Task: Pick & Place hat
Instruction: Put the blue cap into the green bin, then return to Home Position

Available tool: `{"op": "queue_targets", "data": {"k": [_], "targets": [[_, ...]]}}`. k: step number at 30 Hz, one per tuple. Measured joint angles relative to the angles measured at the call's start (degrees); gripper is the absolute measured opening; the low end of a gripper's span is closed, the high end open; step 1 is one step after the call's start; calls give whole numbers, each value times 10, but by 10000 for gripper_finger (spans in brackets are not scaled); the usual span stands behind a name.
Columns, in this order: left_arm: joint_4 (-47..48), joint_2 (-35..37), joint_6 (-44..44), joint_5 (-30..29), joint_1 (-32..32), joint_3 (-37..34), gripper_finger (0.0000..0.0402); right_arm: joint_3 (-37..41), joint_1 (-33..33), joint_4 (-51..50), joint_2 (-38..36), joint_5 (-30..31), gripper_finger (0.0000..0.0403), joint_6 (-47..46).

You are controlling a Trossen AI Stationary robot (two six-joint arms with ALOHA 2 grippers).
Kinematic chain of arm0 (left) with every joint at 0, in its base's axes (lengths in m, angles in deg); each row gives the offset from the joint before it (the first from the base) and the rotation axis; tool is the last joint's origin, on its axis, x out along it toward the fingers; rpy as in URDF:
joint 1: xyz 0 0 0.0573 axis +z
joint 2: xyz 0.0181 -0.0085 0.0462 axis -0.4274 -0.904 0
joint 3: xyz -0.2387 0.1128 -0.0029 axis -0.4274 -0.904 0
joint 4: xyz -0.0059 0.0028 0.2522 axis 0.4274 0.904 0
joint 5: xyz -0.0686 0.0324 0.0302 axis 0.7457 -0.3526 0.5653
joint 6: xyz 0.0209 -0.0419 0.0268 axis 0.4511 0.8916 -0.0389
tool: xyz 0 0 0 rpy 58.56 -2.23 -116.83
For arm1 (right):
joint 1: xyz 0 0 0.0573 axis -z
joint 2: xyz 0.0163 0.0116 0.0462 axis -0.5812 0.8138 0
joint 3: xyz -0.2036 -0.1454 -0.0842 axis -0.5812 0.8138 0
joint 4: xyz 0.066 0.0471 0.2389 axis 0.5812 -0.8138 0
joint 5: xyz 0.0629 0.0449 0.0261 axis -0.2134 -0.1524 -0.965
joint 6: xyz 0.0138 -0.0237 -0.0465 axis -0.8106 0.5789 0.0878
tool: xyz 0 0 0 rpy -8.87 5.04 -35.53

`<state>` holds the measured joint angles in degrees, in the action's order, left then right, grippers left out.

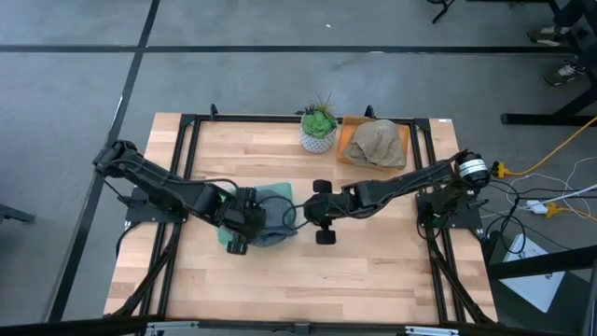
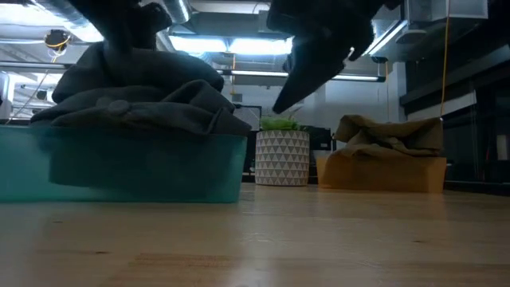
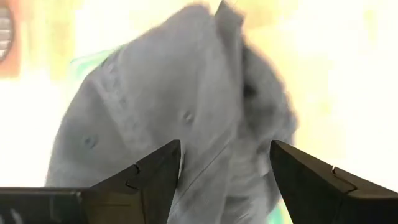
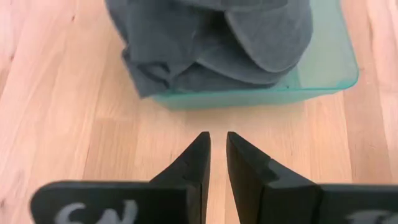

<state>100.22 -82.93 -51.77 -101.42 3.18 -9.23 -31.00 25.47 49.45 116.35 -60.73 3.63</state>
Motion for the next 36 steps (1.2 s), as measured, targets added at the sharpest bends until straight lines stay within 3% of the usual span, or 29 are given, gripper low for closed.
{"op": "queue_targets", "data": {"k": [5, 9, 16, 19, 24, 31, 36], "targets": [[-53, 6, 18, 50, 0, 0, 238, 0, -9, -39, -14, -20, 53, 30], [-129, 20, 7, 67, -5, 0, 238, 0, -19, -77, -21, -89, 53, 70], [-245, 85, -48, -20, -27, 0, 237, 34, -30, -118, -61, -108, 53, 75], [-254, 113, -94, -71, -47, 0, 237, 103, -30, -71, -124, -108, 53, 48], [-268, 133, -109, -209, -70, 0, 237, 251, -34, 61, -262, -107, 53, -20], [-272, 135, -114, -163, -43, -3, 237, 440, -43, 243, -430, -108, 53, -54], [-421, 169, -119, -122, -17, -101, 239, 545, -43, 359, -513, -108, 53, -38]]}}
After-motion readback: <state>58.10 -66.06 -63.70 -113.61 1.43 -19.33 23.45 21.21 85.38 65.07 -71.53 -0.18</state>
